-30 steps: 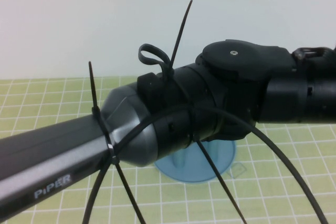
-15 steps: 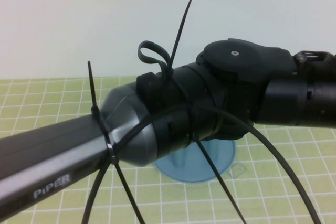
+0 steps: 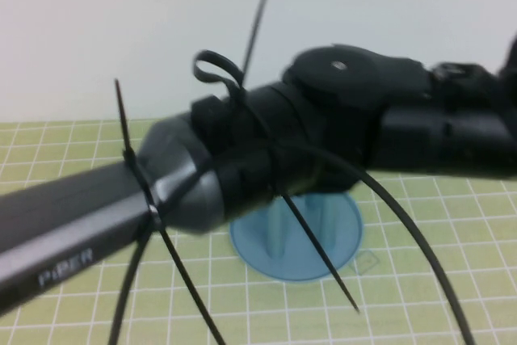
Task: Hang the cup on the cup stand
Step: Adjust the cup with two arms
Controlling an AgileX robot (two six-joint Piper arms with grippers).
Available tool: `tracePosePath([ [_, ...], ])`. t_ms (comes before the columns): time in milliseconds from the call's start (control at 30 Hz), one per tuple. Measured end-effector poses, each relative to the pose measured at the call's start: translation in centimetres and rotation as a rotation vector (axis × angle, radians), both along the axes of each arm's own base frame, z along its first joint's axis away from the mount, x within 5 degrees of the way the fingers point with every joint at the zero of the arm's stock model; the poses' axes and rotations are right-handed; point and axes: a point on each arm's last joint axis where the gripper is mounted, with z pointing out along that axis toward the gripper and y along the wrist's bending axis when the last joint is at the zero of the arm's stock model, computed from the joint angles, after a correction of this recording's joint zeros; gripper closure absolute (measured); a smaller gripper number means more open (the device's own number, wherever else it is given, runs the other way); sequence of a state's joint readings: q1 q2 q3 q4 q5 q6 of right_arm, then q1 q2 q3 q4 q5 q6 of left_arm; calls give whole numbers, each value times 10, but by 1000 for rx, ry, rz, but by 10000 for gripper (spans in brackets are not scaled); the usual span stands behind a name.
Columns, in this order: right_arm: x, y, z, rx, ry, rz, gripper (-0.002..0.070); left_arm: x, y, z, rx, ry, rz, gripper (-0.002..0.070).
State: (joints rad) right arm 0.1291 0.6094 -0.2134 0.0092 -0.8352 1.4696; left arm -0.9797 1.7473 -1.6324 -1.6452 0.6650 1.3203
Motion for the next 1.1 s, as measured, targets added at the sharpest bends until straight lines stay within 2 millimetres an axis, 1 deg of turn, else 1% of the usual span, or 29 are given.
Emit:
tracePosePath([
  [100,-1,0,2,-10,-26,-7,97,9,9,1,-3,25,-44,354],
  [133,-2,0,3,-18,-39,-13,98,10,13,3,-8,21,-58,324],
  [167,-2,-1,4,-16,-51,-19,99,10,15,3,-10,17,-70,311],
  [233,-2,-2,5,-9,-62,-25,99,9,19,7,-11,0,-77,310],
  [400,-3,-3,5,-3,-67,-41,99,4,28,10,54,-94,-88,312],
  [433,-3,-4,5,-2,-66,-49,99,3,30,10,68,-109,-94,323],
  [500,-3,-4,5,-6,-68,-58,99,2,36,12,100,-149,-103,382],
  [567,-3,-4,5,-22,-70,-60,99,1,44,16,127,-176,-111,461],
  [700,-3,-1,5,-71,-68,-46,100,2,64,25,189,-208,-84,660],
  [733,-2,0,4,-83,-65,-43,100,3,69,27,199,-225,-78,674],
  [900,-2,0,4,-83,-66,-43,101,-1,90,42,246,-244,-16,675],
  [967,-2,2,4,-112,-60,-40,101,-1,100,48,267,-245,39,675],
  [1033,-1,5,3,-195,-44,-40,101,-4,111,57,277,-240,100,675],
  [1100,1,10,5,-299,-23,-32,101,-10,122,67,280,-269,151,675],
])
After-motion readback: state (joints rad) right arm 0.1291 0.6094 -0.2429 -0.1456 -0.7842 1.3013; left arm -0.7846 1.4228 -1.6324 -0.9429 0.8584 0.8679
